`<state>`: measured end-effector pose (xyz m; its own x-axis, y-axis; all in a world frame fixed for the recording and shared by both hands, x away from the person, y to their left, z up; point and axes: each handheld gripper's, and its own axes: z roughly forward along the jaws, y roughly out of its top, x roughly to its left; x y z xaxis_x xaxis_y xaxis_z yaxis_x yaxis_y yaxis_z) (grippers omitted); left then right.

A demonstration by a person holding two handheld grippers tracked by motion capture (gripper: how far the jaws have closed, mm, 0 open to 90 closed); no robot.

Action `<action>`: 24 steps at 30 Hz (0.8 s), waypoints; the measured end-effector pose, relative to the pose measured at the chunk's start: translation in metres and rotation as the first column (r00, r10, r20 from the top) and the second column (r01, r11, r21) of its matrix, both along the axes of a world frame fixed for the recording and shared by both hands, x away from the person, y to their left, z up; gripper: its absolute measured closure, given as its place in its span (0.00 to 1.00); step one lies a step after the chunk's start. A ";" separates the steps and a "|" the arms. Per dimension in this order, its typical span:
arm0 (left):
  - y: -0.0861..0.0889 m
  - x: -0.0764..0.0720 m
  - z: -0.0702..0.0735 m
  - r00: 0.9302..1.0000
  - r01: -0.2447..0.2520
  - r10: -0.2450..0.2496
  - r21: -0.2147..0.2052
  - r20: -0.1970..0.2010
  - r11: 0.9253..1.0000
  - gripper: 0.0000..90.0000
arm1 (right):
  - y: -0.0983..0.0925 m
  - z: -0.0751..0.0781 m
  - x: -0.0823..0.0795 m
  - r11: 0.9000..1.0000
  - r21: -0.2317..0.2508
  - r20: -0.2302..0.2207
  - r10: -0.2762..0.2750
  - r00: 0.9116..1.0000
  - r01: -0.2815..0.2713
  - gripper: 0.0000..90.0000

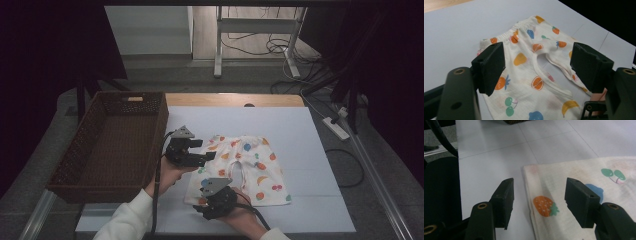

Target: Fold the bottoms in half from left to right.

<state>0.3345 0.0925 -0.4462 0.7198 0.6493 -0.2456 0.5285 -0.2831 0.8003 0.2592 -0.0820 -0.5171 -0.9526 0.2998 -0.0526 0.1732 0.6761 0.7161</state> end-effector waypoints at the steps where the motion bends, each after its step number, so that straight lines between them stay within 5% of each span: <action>1: 0.000 0.000 0.000 1.000 0.000 0.000 -0.001 0.000 1.000 0.31 | 0.000 0.000 0.000 1.000 0.001 -0.002 -0.001 1.000 0.001 0.46; 24: -0.002 0.003 -0.001 1.000 -0.002 0.002 0.013 0.003 1.000 0.30 | 0.028 -0.010 0.008 0.999 -0.037 -0.019 0.005 1.000 -0.006 0.46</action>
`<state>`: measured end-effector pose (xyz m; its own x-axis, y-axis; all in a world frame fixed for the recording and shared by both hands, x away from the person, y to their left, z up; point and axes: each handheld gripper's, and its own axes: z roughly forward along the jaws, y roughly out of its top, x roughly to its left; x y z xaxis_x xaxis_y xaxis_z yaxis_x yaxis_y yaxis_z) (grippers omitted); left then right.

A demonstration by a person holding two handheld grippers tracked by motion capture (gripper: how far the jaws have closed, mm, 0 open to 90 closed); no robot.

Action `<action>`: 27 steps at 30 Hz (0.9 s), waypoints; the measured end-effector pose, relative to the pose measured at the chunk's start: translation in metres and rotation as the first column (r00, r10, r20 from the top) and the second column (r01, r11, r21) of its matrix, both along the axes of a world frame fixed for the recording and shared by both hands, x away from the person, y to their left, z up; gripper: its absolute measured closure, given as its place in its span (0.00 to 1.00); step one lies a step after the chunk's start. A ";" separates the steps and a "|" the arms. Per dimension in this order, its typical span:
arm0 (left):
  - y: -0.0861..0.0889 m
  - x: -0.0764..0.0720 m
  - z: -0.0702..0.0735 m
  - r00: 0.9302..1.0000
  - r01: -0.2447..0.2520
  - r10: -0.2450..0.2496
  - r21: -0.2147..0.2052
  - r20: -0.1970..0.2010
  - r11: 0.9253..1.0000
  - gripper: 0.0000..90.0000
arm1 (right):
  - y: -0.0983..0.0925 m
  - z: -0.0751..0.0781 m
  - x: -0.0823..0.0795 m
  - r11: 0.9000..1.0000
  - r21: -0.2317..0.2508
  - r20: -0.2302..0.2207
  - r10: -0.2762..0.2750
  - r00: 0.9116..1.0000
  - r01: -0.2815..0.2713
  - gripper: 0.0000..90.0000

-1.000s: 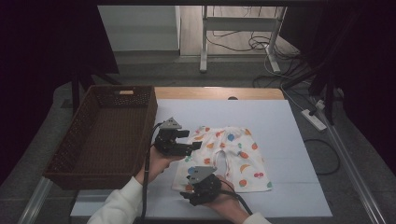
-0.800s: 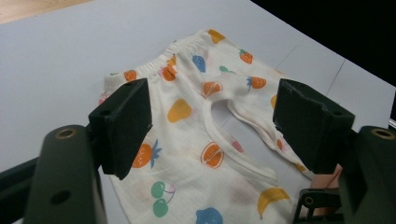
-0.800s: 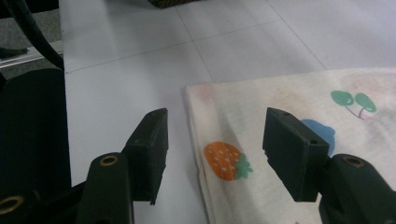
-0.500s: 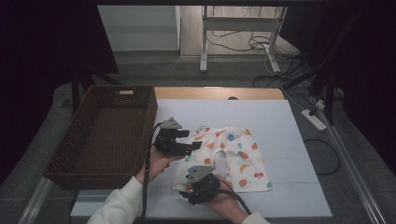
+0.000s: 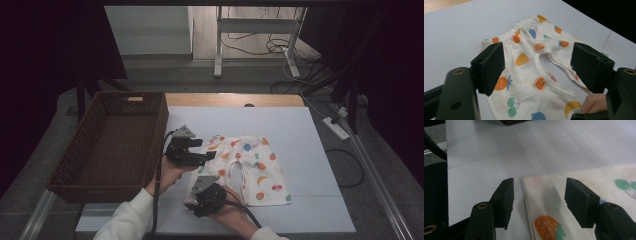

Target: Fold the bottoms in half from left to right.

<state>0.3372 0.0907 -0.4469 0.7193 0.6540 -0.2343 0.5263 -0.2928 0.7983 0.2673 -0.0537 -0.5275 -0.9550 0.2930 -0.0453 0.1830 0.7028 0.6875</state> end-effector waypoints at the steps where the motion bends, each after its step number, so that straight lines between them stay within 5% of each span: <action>1: -0.001 0.000 0.000 1.000 0.002 -0.002 0.003 0.001 1.000 0.30 | 0.003 -0.001 0.000 1.000 -0.003 -0.009 0.002 1.000 -0.002 0.46; 6: -0.002 -0.001 0.001 1.000 0.002 -0.002 0.005 0.001 1.000 0.30 | 0.017 -0.006 0.001 0.999 -0.047 -0.021 -0.005 1.000 0.004 0.47; 14: 0.000 0.000 -0.001 1.000 -0.004 0.004 0.007 -0.003 1.000 0.30 | 0.012 -0.002 0.008 0.998 -0.062 -0.014 -0.023 1.000 0.022 0.95; 27: 0.001 0.003 -0.005 1.000 -0.019 0.019 0.016 -0.015 1.000 0.30 | -0.011 0.020 0.008 1.000 0.021 0.035 -0.019 0.999 0.019 0.96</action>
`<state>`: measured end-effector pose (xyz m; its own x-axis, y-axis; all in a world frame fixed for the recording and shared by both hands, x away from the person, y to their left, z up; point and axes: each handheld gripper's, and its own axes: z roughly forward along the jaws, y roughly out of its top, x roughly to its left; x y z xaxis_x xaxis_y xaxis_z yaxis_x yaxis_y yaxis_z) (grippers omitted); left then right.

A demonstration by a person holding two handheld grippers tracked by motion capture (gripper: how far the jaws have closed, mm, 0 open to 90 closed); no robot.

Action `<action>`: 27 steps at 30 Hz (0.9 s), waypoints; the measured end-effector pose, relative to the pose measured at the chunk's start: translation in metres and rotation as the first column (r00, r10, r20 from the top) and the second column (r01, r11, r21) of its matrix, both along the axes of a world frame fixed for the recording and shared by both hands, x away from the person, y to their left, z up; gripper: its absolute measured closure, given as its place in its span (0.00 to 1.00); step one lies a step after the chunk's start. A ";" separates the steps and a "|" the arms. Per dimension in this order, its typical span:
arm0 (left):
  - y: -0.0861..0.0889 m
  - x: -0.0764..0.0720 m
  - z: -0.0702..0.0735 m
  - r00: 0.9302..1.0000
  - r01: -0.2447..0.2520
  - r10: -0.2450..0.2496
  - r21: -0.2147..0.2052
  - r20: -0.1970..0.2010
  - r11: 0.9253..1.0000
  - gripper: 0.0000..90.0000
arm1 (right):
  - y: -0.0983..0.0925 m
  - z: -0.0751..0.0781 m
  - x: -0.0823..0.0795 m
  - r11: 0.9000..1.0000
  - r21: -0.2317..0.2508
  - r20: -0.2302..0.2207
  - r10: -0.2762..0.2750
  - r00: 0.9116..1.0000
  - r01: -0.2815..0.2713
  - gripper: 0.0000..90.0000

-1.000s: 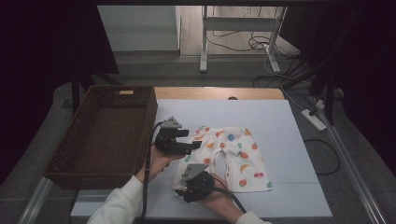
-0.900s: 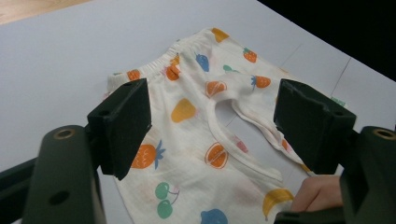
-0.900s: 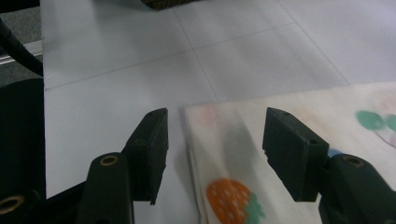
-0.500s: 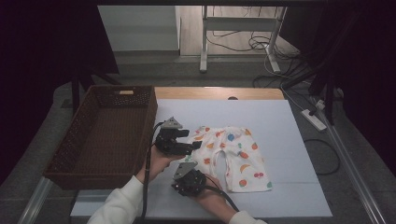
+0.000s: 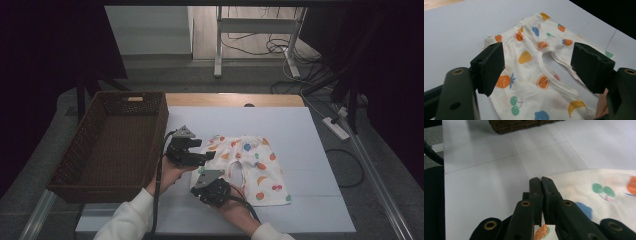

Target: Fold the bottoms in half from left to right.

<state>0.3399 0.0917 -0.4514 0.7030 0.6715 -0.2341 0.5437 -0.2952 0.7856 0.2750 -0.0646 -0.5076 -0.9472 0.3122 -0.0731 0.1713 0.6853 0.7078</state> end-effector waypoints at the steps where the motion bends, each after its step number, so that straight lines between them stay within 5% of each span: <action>1: 0.000 0.000 0.000 1.000 0.000 0.000 0.003 0.000 1.000 0.30 | -0.002 0.001 0.000 1.000 0.003 -0.002 -0.001 1.000 0.001 0.96; 17: -0.002 0.005 -0.008 0.999 -0.009 0.010 0.001 -0.032 1.000 0.29 | -0.019 0.011 -0.011 1.000 0.026 -0.004 0.001 1.000 0.000 0.96; 27: -0.009 0.012 -0.021 0.998 -0.015 0.018 0.049 -0.065 0.999 0.29 | -0.032 0.013 -0.012 0.999 0.033 0.003 -0.001 1.000 0.001 0.96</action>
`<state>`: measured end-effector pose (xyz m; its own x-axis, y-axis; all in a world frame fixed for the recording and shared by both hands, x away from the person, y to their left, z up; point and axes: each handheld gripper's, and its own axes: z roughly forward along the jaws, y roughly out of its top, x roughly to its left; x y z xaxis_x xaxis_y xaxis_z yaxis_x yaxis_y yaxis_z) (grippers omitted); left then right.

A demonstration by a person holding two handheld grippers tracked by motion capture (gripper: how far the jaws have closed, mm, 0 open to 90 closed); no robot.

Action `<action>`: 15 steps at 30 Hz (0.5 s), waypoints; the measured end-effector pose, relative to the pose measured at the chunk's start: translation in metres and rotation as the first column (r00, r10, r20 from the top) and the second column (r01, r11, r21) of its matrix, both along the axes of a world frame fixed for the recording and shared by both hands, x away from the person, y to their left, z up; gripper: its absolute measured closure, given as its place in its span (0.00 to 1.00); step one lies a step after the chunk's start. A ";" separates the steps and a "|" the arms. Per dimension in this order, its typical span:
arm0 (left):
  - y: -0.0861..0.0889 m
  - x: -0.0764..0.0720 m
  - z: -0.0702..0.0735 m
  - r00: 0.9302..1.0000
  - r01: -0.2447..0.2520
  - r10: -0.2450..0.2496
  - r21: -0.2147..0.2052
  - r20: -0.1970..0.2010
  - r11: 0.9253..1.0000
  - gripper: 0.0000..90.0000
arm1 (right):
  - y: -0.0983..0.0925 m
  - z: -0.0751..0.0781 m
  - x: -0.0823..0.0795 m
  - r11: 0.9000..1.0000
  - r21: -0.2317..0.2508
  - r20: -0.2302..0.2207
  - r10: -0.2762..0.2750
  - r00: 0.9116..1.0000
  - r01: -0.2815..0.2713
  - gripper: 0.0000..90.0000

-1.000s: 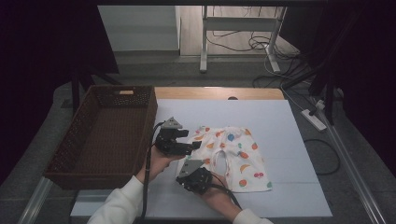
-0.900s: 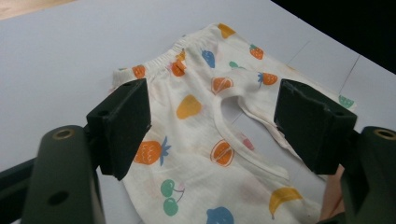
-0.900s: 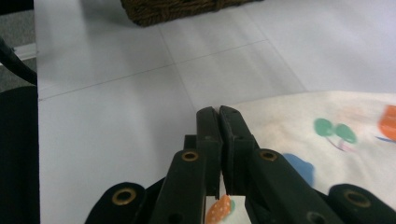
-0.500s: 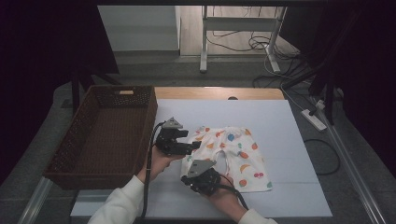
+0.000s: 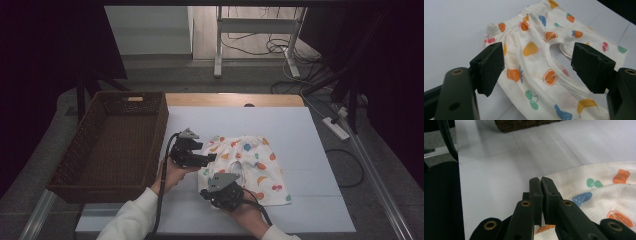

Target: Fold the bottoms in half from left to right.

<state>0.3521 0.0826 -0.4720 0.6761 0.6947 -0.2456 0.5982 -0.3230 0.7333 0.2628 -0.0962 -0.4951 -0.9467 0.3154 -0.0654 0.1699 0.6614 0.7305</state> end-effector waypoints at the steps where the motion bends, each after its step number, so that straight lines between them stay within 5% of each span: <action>1: -0.001 0.001 -0.002 1.000 -0.002 0.002 0.003 -0.004 1.000 0.29 | -0.001 0.000 0.001 1.000 0.003 0.001 0.000 1.000 0.000 0.96; 15: -0.009 0.017 -0.014 0.999 -0.026 0.027 0.029 -0.034 0.999 0.29 | 0.000 0.000 0.001 1.000 0.005 0.003 0.009 1.000 -0.009 0.96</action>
<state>0.3694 0.0736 -0.4859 0.6491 0.7191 -0.2482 0.6313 -0.3273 0.7031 0.2641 -0.0959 -0.4949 -0.9494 0.3070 -0.0667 0.1617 0.6593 0.7343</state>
